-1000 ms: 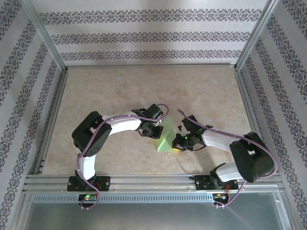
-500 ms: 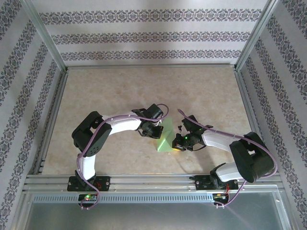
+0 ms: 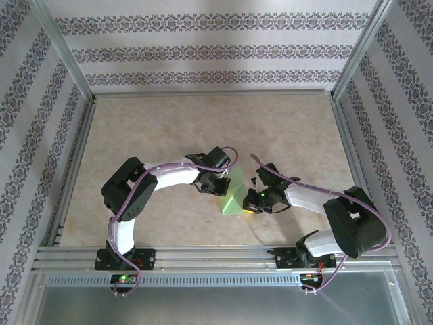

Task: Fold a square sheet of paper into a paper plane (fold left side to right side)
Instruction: Fold the triangle a second time at the center of the table.

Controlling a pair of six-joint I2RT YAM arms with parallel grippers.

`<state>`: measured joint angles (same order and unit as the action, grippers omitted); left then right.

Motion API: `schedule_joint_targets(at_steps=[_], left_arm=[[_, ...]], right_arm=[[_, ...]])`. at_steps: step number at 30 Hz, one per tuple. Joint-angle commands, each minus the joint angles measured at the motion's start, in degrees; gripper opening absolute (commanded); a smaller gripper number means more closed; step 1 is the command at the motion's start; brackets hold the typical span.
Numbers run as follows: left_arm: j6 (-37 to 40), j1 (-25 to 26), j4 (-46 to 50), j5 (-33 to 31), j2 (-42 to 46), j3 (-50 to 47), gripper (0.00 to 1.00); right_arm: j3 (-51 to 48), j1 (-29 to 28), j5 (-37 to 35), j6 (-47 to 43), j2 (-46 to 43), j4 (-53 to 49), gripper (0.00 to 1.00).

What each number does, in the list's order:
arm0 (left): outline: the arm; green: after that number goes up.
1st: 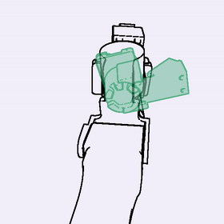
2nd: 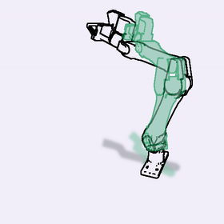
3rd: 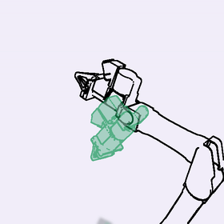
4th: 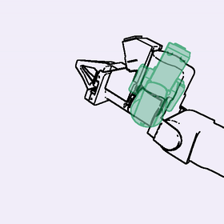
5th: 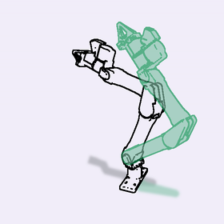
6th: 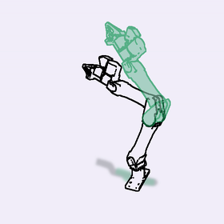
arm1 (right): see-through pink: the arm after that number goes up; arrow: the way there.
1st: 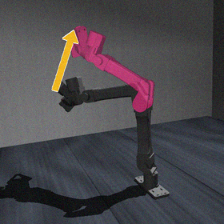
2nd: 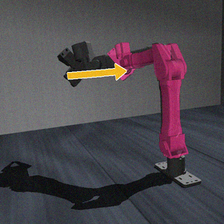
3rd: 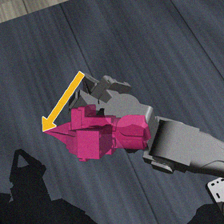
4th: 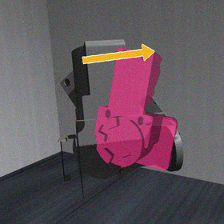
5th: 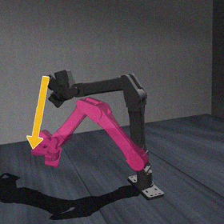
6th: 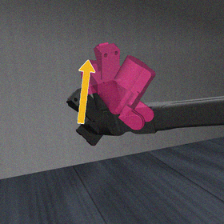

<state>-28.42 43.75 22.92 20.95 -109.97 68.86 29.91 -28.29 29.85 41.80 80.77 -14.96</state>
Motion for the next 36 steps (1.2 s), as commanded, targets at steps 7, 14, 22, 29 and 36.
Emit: schedule_joint_targets(at_steps=[7, 14, 22, 29, 36], left_arm=[[1.71, -0.68, -0.86, 0.50, -0.03, 0.24, 0.00], [1.94, -0.67, 0.79, 0.68, -1.69, 0.80, 0.00], [2.06, -0.68, 2.16, 0.76, -3.21, 1.55, 0.00], [1.99, -0.59, 2.98, 0.24, -3.58, 2.00, 0.00], [2.02, -0.59, 3.05, 0.06, -3.36, 1.80, 0.00]], right_arm=[[-2.01, -0.71, -6.28, -0.76, 2.99, -3.88, 0.00], [-1.37, -0.71, -6.03, -0.82, 2.56, -4.45, 0.00], [0.01, -0.71, -4.94, -0.68, 1.01, -4.64, 0.00], [0.59, 0.87, -3.46, 0.12, -6.00, -5.42, 0.02], [-0.98, 1.89, -0.77, 4.46, -9.62, 3.14, 0.00]])
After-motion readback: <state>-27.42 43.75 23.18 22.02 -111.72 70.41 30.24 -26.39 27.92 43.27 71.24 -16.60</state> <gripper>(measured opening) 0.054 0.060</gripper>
